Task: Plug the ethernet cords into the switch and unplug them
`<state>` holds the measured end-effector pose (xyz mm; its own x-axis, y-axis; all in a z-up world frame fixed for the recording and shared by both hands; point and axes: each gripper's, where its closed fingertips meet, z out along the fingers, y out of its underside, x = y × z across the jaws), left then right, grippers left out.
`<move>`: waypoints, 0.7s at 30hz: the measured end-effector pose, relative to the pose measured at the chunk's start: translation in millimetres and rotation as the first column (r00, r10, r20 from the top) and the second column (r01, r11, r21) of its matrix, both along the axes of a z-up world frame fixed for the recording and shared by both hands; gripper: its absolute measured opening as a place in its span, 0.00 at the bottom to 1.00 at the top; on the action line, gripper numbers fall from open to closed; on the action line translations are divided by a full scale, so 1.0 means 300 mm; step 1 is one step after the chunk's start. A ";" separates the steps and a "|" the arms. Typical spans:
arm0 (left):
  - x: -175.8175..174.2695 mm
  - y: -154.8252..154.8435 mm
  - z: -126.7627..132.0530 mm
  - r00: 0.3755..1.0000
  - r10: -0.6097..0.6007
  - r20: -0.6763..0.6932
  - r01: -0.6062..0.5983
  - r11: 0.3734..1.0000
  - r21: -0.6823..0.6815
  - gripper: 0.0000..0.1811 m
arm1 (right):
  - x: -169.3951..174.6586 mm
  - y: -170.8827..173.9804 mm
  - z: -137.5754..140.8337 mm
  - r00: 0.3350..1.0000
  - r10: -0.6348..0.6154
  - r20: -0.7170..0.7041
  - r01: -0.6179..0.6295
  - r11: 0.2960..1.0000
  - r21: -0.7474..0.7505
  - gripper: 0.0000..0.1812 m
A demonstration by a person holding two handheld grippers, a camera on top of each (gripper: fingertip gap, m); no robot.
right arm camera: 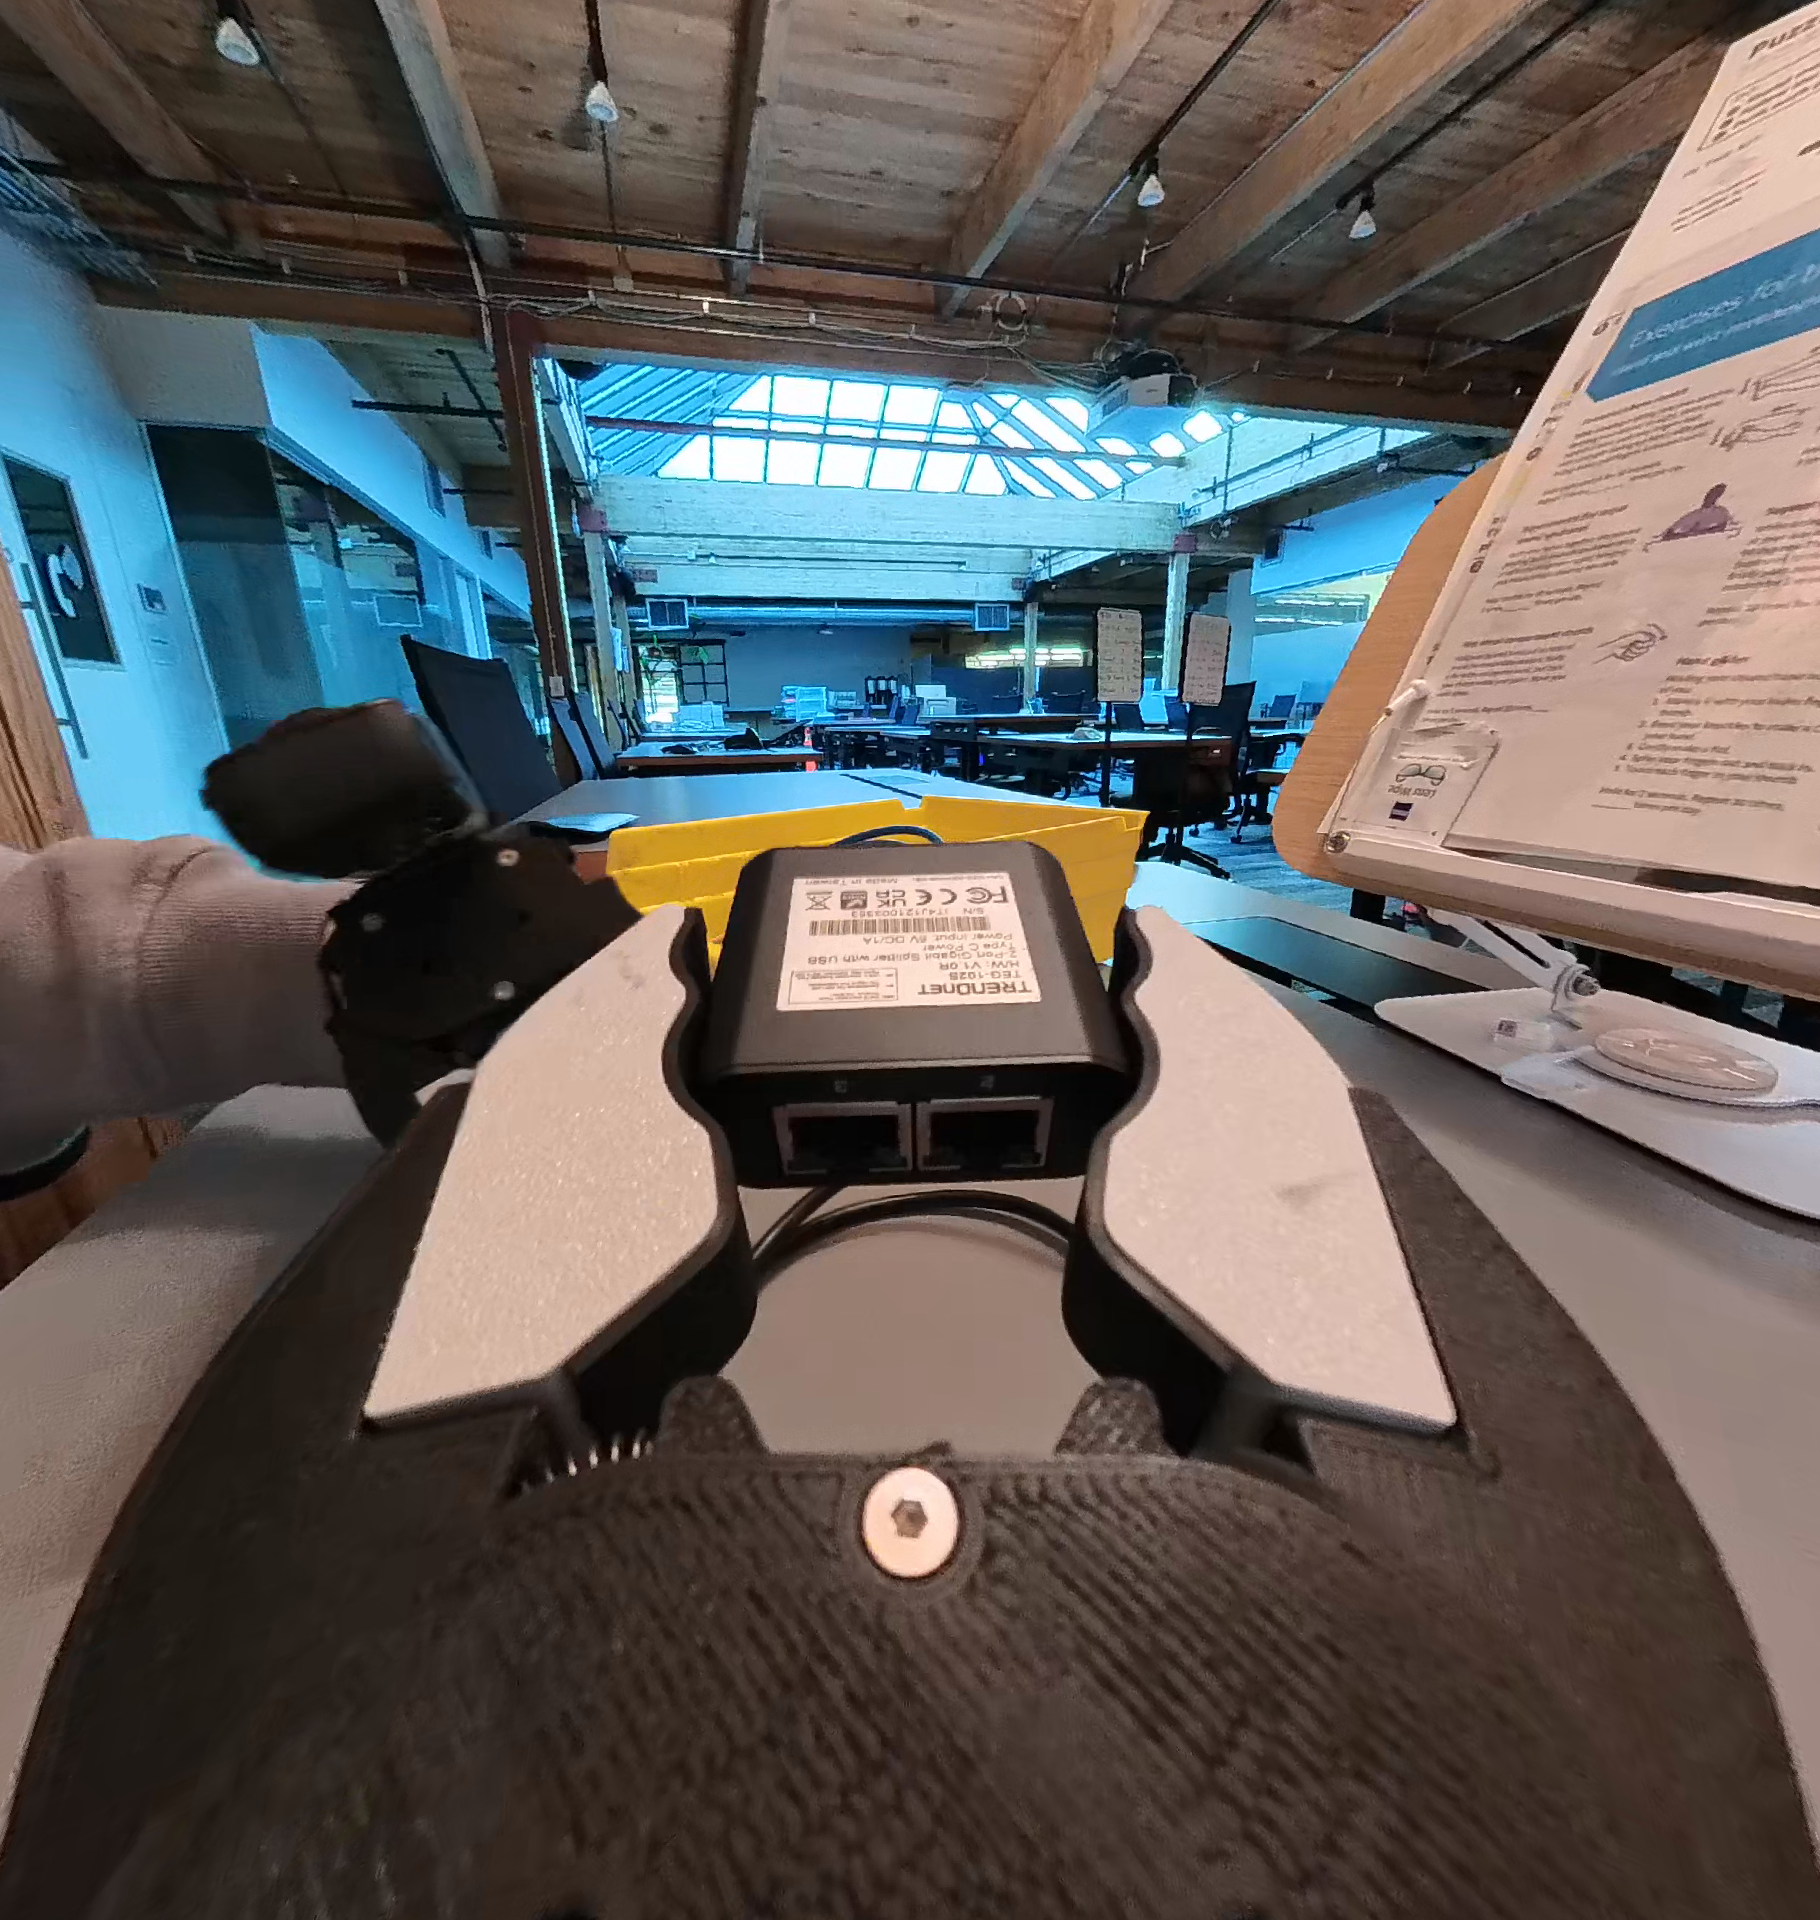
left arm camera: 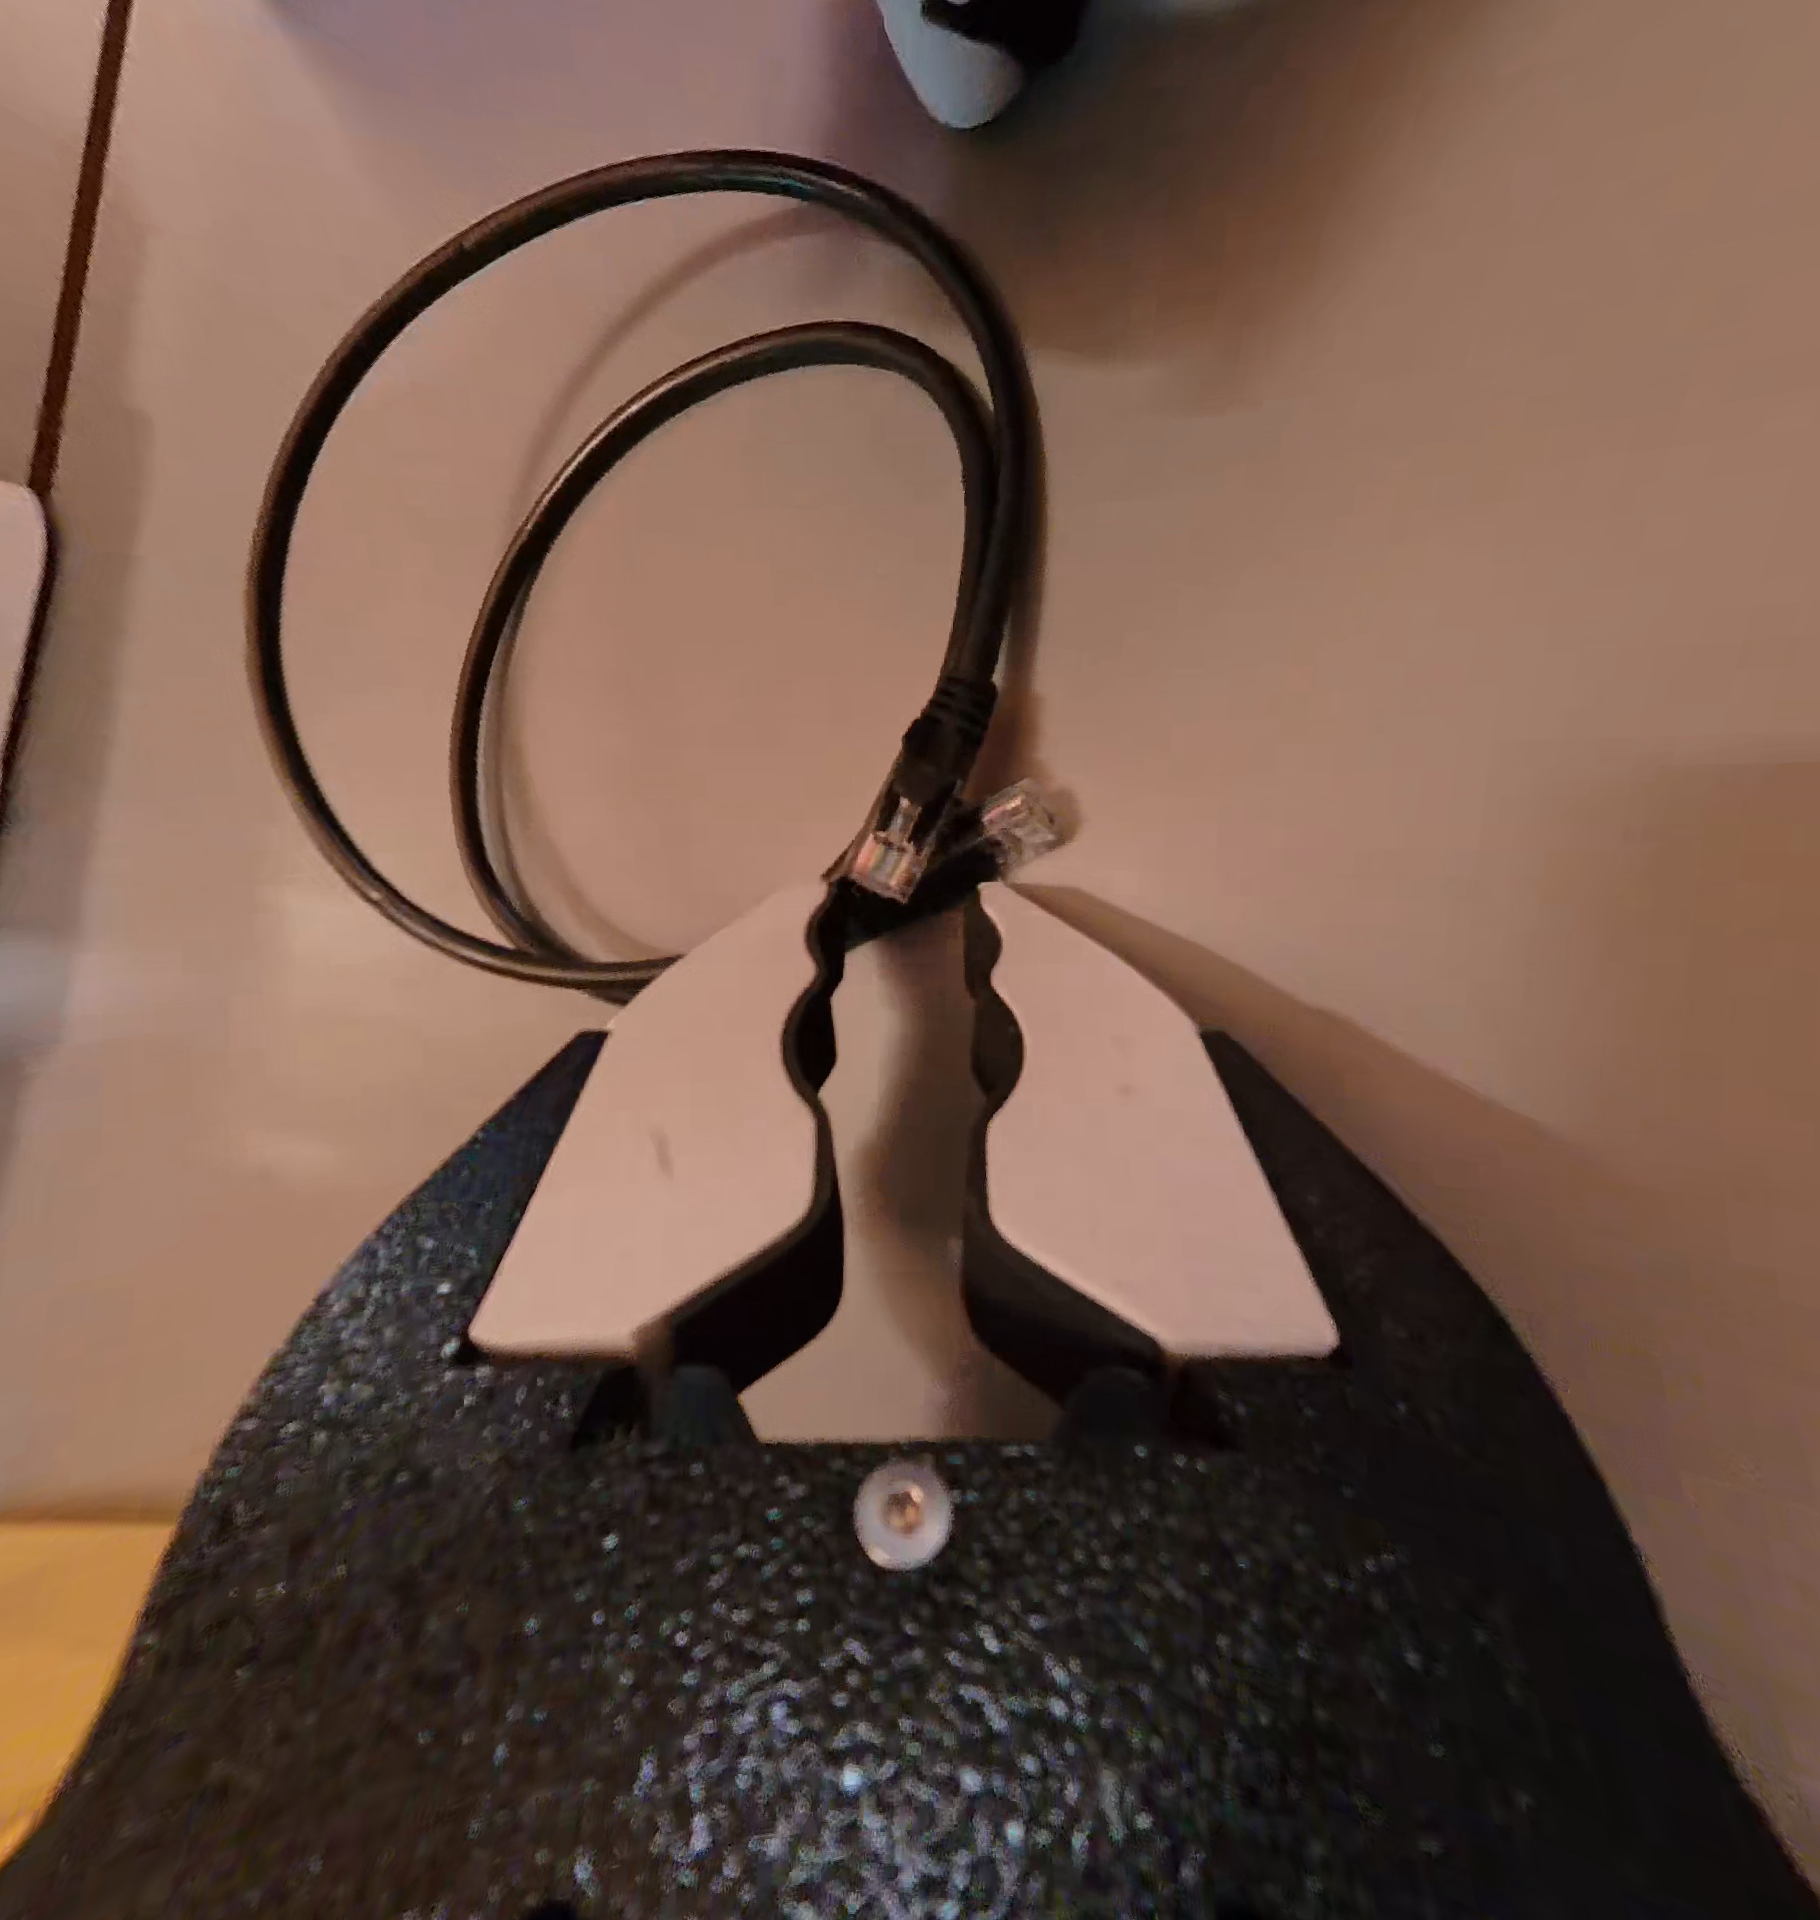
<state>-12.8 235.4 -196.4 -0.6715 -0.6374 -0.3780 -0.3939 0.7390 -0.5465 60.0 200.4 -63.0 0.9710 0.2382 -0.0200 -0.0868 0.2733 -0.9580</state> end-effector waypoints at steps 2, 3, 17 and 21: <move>0.005 -0.001 -0.005 0.998 -0.004 -0.056 -0.001 0.996 -0.087 0.12 | 0.000 -0.002 0.001 1.000 0.006 -0.004 -0.006 1.000 0.004 0.41; 0.005 -0.001 -0.008 0.995 -0.003 -0.097 -0.011 0.989 -0.148 0.12 | 0.000 -0.003 0.002 1.000 0.009 -0.009 -0.009 1.000 0.006 0.41; 0.011 0.088 -0.009 0.894 -0.361 -0.265 0.404 0.906 0.126 0.14 | -0.009 -0.003 0.000 1.000 0.025 0.007 -0.025 1.000 0.002 0.41; 0.022 0.083 -0.013 0.857 -0.377 -0.351 0.443 0.887 0.129 0.07 | -0.009 -0.004 0.001 1.000 0.027 0.006 -0.027 1.000 0.004 0.41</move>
<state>-6.2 260.1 -200.3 -0.9572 -0.2121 -0.1969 -0.1543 0.9496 -0.2729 57.3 199.1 -62.8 0.9643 0.2644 -0.0137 -0.0890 0.2750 -0.9573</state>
